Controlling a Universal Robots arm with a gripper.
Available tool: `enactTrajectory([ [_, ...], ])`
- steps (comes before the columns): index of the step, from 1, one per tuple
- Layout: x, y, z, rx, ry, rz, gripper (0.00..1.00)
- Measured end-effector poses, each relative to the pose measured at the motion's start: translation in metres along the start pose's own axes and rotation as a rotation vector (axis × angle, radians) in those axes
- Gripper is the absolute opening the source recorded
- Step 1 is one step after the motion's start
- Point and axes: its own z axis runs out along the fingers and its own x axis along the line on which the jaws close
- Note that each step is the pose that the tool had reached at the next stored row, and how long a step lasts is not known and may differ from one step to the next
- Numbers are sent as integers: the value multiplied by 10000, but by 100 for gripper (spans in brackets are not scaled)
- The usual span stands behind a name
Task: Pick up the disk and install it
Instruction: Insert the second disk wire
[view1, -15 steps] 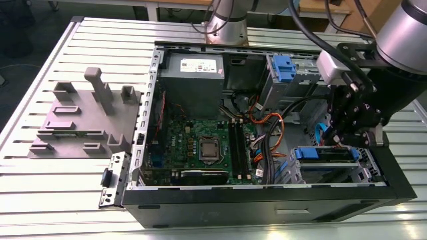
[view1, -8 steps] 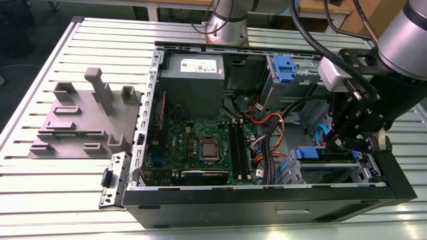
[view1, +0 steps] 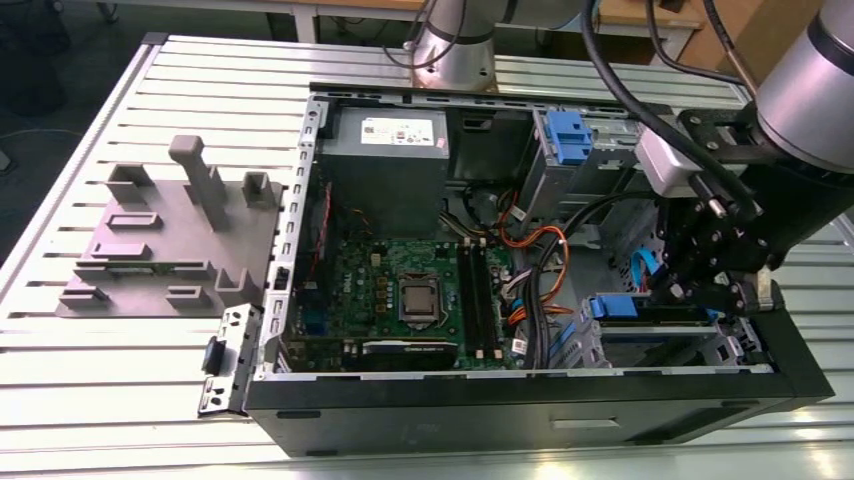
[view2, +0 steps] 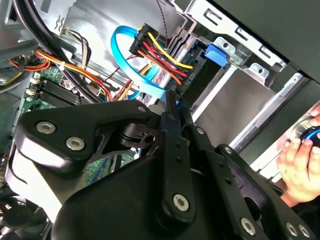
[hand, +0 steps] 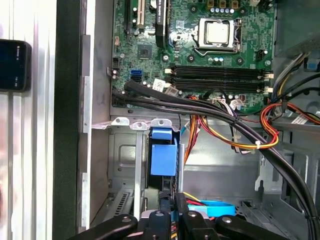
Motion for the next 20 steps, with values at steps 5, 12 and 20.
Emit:
enactTrajectory([
  [5,15,1,8,2,-106,4,16],
  [12,25,1,18,2,-123,2,16],
  [20,28,1,32,3,-124,1,16],
])
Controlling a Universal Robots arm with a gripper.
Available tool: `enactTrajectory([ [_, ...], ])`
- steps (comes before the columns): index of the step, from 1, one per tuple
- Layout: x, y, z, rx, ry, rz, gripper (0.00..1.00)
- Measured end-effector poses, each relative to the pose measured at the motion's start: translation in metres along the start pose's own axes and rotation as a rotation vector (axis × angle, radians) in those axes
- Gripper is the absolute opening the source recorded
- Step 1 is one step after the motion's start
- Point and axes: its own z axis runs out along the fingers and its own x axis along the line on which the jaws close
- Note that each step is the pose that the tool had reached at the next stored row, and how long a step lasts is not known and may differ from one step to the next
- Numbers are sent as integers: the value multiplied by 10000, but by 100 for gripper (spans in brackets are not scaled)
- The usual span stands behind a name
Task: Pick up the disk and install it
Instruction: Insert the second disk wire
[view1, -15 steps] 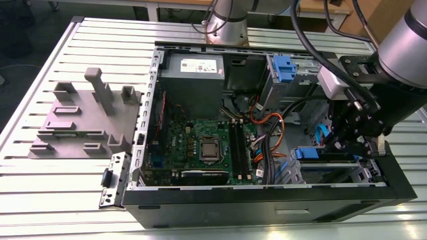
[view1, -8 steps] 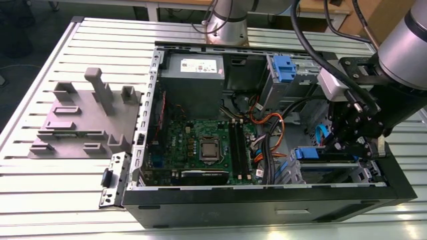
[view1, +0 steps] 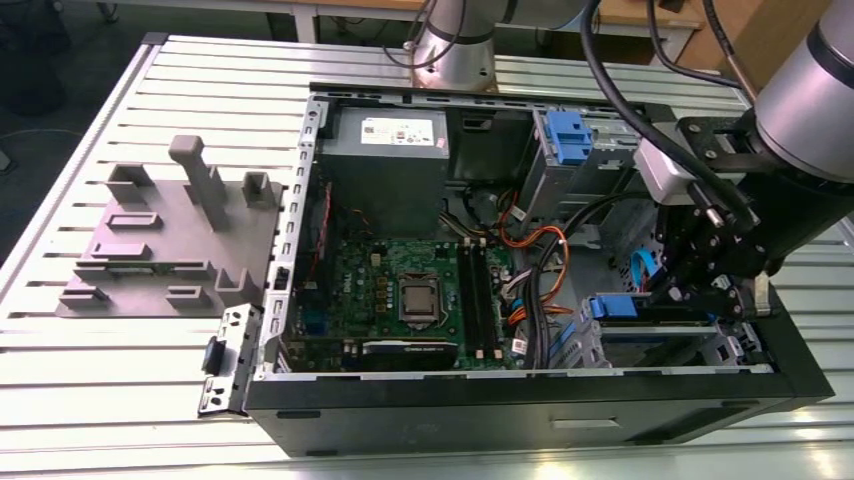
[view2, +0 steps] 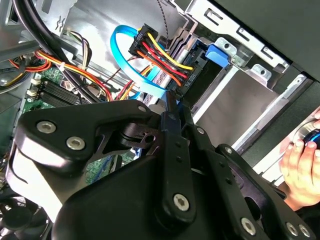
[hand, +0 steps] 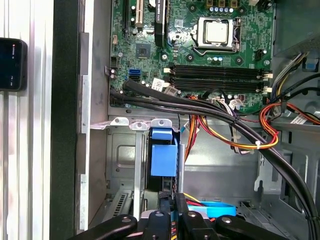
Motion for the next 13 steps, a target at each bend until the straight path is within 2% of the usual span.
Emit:
enactTrajectory([
  [6,7,1,32,0,-9,1,16],
  [13,9,1,37,0,-10,1,16],
])
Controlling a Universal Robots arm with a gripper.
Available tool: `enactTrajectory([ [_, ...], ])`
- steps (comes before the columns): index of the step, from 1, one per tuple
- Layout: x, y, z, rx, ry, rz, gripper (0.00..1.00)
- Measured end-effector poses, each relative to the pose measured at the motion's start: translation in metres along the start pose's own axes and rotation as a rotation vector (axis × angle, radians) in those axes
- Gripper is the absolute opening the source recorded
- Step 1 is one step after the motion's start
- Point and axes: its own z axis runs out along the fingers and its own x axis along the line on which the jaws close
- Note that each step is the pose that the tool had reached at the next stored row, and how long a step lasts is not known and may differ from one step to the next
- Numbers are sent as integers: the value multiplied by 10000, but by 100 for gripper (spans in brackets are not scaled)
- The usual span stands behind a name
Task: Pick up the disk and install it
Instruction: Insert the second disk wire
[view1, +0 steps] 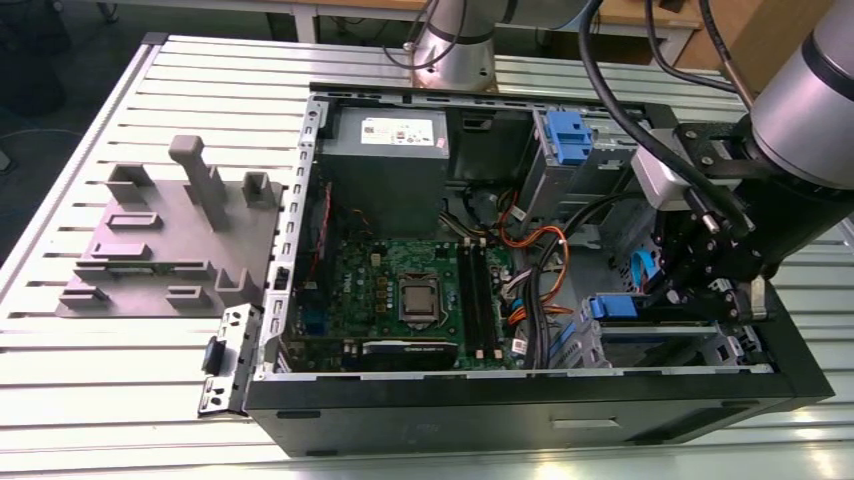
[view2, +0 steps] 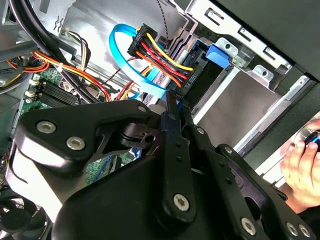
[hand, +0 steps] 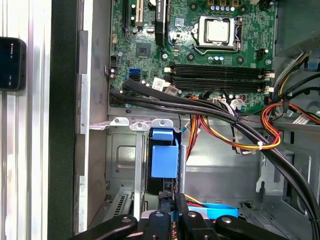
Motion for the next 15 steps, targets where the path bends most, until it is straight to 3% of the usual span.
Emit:
enactTrajectory([
  [9,0,0,0,0,-1,-2,17],
  [10,0,0,0,0,-1,-2,23],
  [15,-1,-1,-26,-1,0,-2,23],
])
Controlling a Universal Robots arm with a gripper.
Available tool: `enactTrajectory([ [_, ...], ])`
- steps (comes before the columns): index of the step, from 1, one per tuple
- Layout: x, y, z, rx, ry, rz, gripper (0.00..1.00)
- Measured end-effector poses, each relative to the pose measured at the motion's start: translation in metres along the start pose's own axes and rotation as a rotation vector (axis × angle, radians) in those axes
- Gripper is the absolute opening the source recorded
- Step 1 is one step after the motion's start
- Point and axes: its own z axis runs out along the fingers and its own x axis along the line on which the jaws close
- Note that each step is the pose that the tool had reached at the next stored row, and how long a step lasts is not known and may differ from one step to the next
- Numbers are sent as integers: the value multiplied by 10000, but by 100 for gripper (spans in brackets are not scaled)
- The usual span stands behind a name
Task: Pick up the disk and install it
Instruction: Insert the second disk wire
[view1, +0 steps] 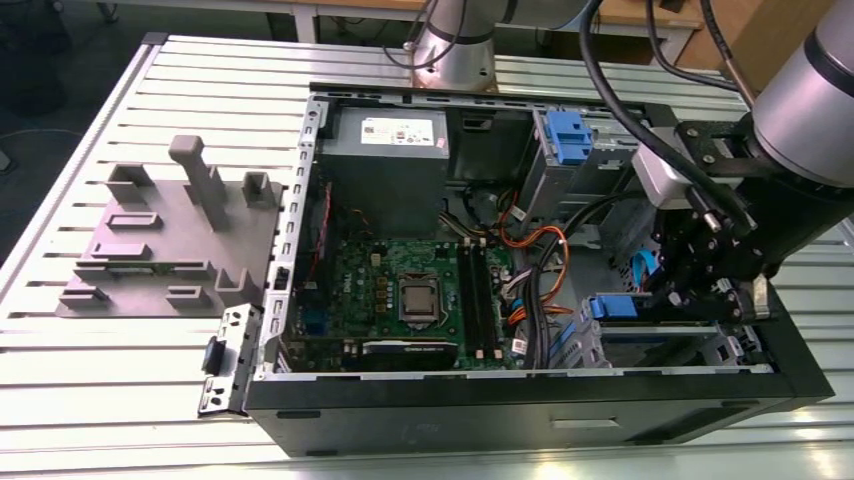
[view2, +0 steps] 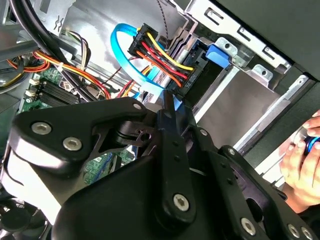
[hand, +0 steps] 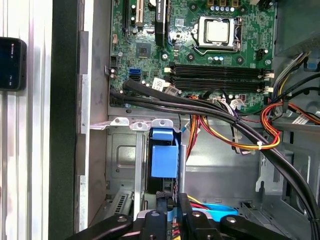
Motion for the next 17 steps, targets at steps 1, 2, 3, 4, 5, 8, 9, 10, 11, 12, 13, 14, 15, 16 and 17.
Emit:
enactTrajectory([
  [1,0,0,-14,-1,-1,0,23],
  [2,-1,-1,-33,-3,-2,0,23],
  [3,-2,-3,-77,-4,-1,0,23],
  [4,-2,-3,-103,-5,0,0,23],
  [5,-3,-4,-132,-7,0,0,23],
  [8,-4,-6,-174,-14,-3,1,23],
  [9,-4,-6,-174,-15,-2,1,23],
  [10,-4,-6,-174,-15,-3,1,22],
  [11,-4,-6,-175,-15,-3,1,15],
  [12,-4,-6,-175,-15,-2,1,15],
  [13,-4,-6,-175,-15,-2,1,11],
  [14,-4,-6,-176,-15,-1,1,11],
  [15,-4,-6,-175,-15,-2,0,11],
  [16,-4,-6,-175,-15,-3,1,11],
  [17,-4,-6,-175,-15,-1,1,11],
])
